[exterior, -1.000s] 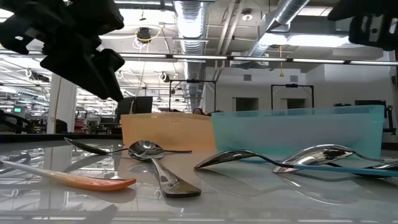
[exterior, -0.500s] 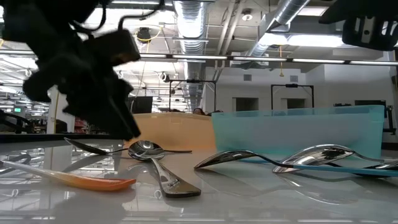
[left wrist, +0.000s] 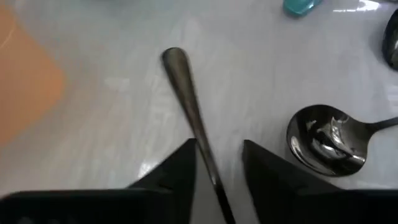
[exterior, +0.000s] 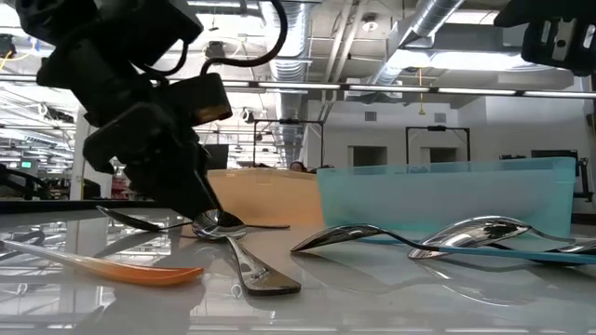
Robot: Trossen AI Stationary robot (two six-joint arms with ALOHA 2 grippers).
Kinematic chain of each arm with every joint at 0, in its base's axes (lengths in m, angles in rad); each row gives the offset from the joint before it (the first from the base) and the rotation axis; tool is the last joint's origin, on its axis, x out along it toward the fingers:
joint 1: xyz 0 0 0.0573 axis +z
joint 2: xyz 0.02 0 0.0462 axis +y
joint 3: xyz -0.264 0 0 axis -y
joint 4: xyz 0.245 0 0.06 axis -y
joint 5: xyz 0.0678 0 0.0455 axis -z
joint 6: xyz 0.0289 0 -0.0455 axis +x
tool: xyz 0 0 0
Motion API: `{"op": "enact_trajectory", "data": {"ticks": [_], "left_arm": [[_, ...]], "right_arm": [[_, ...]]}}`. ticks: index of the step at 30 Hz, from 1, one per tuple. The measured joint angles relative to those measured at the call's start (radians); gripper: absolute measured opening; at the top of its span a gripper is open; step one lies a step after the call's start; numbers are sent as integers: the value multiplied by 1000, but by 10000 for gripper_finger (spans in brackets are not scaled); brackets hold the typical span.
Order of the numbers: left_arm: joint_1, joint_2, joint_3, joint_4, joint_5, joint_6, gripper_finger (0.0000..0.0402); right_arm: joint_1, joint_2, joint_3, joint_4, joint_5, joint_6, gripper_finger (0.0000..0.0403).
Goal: Sort silverware by color (type)
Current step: Put the black spoon into the pink bin
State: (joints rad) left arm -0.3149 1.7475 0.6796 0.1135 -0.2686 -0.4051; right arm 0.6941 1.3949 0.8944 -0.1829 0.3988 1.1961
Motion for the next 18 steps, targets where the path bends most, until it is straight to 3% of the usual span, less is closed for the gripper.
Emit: {"op": "enact_trajectory", "data": {"ticks": [5, 14, 18], "left_arm": [[24, 0, 0, -2, 61, -30, 15], [28, -47, -6, -12, 83, -101, 2], [25, -109, -11, -54, 101, -107, 1]], "right_arm": [[0, 0, 0, 0, 1, 0, 98], [0, 0, 0, -3, 5, -15, 98], [-1, 0, 0, -6, 66, -46, 98]]}}
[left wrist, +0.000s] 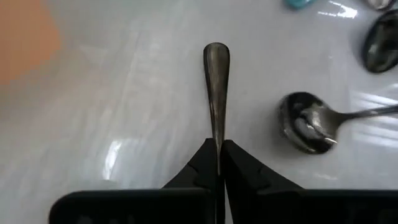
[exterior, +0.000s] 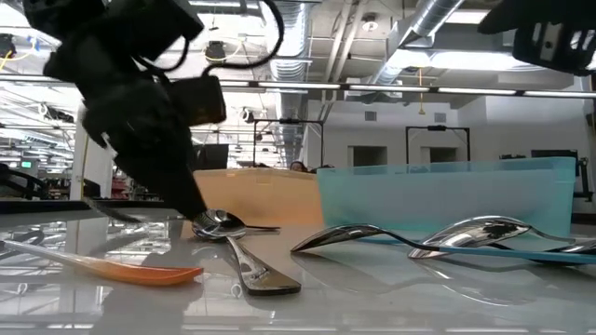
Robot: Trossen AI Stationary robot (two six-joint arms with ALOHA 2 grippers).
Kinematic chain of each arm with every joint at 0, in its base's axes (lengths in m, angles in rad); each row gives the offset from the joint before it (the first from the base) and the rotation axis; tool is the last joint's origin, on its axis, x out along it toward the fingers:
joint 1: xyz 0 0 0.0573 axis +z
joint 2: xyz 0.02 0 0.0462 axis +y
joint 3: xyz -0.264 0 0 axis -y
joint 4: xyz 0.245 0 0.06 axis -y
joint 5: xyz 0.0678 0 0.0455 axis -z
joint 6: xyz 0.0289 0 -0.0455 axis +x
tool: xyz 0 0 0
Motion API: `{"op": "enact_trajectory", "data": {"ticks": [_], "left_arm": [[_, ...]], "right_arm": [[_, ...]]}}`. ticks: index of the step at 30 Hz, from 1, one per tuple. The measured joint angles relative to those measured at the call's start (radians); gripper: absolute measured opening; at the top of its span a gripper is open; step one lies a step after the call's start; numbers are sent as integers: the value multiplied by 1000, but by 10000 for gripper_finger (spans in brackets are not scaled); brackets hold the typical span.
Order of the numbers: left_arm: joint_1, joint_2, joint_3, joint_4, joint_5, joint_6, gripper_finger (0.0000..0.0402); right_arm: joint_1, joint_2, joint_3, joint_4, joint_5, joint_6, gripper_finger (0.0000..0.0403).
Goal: Sort silverware by color (type)
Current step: Put the black spoon into the pink bin
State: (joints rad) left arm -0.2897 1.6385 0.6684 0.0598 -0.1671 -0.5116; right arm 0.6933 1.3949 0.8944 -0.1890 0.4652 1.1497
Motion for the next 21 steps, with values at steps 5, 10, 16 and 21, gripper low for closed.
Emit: {"op": "enact_trajectory", "data": {"ticks": [5, 10, 16, 21], "left_arm": [[0, -83, 0, -11, -36, -6, 1], [2, -163, 1, 1, -110, -6, 0], [3, -269, 3, 101, -238, 16, 0], [5, -344, 3, 260, -262, 81, 0]], "right_arm": [[-1, 0, 0, 2, 90, -45, 98], [-31, 0, 0, 12, 178, -96, 98], [-100, 0, 0, 119, 222, -231, 98], [-167, 0, 0, 249, 220, -386, 98]]}}
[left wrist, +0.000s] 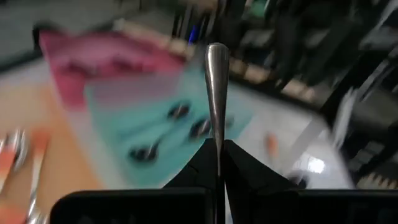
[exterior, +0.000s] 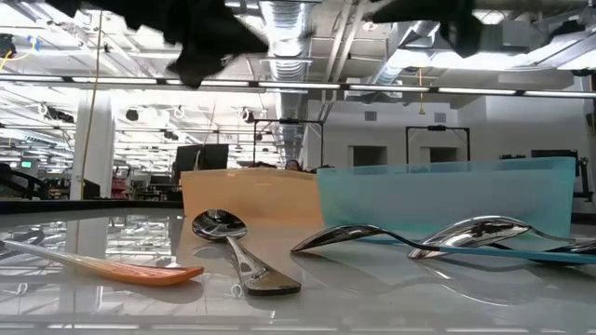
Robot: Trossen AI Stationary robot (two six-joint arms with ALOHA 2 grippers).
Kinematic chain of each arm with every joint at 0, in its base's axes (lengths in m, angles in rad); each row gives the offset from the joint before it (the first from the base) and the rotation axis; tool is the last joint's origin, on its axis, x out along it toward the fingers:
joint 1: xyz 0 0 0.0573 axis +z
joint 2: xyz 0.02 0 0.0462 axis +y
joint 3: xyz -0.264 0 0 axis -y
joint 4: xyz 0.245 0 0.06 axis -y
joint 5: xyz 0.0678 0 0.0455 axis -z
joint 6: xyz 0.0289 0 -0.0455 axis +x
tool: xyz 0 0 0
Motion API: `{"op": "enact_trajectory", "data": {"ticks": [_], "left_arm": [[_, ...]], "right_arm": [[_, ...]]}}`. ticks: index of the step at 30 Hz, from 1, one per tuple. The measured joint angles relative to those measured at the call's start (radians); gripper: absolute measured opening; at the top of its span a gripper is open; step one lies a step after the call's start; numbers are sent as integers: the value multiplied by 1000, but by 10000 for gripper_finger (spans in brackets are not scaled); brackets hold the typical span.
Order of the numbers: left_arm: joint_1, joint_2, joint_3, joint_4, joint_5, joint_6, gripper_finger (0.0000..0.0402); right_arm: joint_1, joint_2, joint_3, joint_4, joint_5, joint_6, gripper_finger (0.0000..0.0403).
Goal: Sort silverware by color (type)
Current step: Put the black spoon into the pink bin
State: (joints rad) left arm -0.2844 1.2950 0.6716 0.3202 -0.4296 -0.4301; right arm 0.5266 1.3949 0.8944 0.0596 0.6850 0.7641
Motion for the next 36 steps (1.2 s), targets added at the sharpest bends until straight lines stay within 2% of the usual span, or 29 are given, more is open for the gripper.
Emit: {"op": "enact_trajectory", "data": {"ticks": [5, 10, 16, 19, 23, 36], "left_arm": [[0, -57, 1, 172, -2, 90, 0], [0, -68, 2, 301, 14, 134, 0], [10, -65, 2, 333, 26, 164, 0], [26, -64, 2, 336, 47, 163, 0], [46, -65, 2, 336, 69, 158, 0], [154, -59, 2, 379, 193, 113, 0]], "right_arm": [[-67, 0, 0, 138, -2, -136, 105], [-129, 0, 0, 381, -14, -349, 147], [-212, 0, 0, 509, -145, -422, 225], [-248, 0, 0, 531, -208, -422, 246], [-282, 0, 0, 532, -262, -423, 249], [-349, 0, 0, 532, -322, -425, 249]]}}
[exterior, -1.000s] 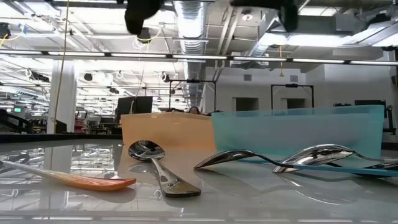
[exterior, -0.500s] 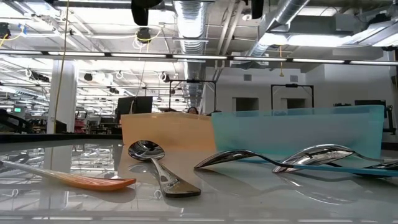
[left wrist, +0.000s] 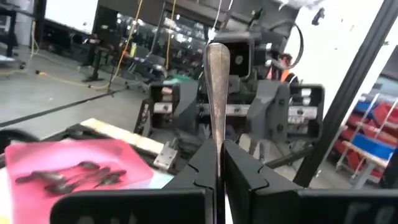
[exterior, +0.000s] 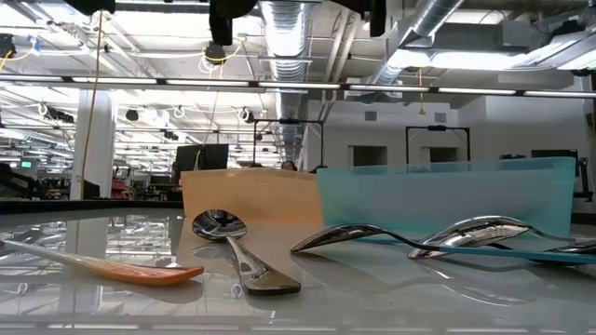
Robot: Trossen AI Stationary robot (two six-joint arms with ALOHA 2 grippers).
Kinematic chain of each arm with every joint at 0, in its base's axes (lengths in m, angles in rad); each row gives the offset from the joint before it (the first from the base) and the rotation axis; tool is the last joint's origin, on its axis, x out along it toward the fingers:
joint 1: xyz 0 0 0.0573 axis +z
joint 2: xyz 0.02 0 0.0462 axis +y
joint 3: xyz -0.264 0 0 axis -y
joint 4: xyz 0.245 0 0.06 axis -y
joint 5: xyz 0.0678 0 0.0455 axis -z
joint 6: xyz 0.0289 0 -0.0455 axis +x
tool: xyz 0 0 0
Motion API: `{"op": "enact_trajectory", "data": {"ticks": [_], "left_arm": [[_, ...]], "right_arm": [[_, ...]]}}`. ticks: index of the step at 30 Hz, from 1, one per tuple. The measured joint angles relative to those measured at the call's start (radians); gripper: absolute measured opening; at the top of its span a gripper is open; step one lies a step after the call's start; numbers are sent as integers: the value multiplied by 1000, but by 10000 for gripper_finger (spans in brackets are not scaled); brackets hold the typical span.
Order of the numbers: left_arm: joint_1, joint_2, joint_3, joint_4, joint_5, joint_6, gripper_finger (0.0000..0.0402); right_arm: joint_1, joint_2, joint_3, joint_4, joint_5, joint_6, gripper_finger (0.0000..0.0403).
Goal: Sort silverware by color (type)
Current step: Put the black spoon into the pink bin
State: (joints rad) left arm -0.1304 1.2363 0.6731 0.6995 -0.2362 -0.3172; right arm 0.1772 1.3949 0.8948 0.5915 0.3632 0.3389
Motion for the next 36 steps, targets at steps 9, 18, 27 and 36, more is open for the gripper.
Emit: {"op": "enact_trajectory", "data": {"ticks": [9, 18, 27, 36], "left_arm": [[35, 109, 2, 99, 59, -48, 0], [43, 170, 1, 189, 74, -72, 0], [45, 170, 1, 188, 83, -86, 0], [46, 173, 0, 186, 83, -96, 2]], "right_arm": [[-32, 0, 0, -5, -25, -1, 249], [-42, 0, 0, -45, -25, -8, 223], [-41, 0, 0, -67, -27, -33, 113], [-40, 0, 0, -80, -38, -56, 8]]}}
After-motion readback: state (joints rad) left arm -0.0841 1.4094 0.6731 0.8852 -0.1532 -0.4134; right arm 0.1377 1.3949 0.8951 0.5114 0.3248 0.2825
